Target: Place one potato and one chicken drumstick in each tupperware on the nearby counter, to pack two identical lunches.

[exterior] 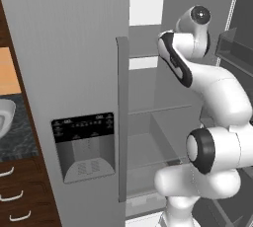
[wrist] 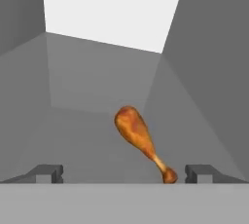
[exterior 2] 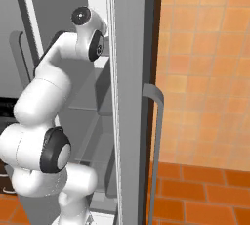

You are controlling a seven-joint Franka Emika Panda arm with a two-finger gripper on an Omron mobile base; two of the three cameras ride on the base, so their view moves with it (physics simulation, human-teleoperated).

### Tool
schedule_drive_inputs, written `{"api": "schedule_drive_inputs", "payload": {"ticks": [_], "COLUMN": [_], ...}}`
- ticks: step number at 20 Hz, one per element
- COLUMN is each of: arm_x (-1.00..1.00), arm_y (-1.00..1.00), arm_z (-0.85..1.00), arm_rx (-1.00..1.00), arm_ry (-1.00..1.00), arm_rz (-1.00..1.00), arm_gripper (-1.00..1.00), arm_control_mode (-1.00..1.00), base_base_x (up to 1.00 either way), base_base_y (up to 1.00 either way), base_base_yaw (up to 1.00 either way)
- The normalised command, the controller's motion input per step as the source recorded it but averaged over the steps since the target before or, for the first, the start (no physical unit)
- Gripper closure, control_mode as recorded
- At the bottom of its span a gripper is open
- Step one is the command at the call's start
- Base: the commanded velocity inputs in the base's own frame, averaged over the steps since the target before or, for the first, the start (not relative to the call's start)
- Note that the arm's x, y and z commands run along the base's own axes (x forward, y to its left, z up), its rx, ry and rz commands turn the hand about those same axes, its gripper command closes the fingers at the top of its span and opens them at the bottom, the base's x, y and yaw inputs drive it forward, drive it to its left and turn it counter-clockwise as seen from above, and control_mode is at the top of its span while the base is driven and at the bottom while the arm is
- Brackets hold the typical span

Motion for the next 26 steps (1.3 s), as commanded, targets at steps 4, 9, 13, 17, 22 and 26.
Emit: {"api": "schedule_drive_inputs", "payload": {"ticks": [4, 9, 13, 17, 22, 26], "arm_x": [1.00, 0.95, 0.77, -0.11, -0.59, 0.11], "arm_y": [-0.14, -0.10, -0.26, -0.10, 0.01, 0.03], "arm_z": [-0.20, -0.38, -0.03, -0.09, -0.21, -0.71], "arm_rx": [0.00, 0.00, 0.00, 0.01, 0.00, -0.01], "arm_ry": [0.34, 0.27, 0.00, 0.02, -0.08, -0.09], "arm_rz": [0.09, 0.16, 0.10, 0.06, 0.03, 0.00], "arm_gripper": [-1.00, -1.00, -1.00, -1.00, -1.00, -1.00], "arm_control_mode": [-1.00, -1.00, -1.00, -1.00, -1.00, -1.00], "base_base_x": [0.00, 0.00, 0.00, 0.00, 0.00, 0.00], "base_base_y": [0.00, 0.00, 0.00, 0.00, 0.00, 0.00], "base_base_yaw": [0.00, 0.00, 0.00, 0.00, 0.00, 0.00]}}
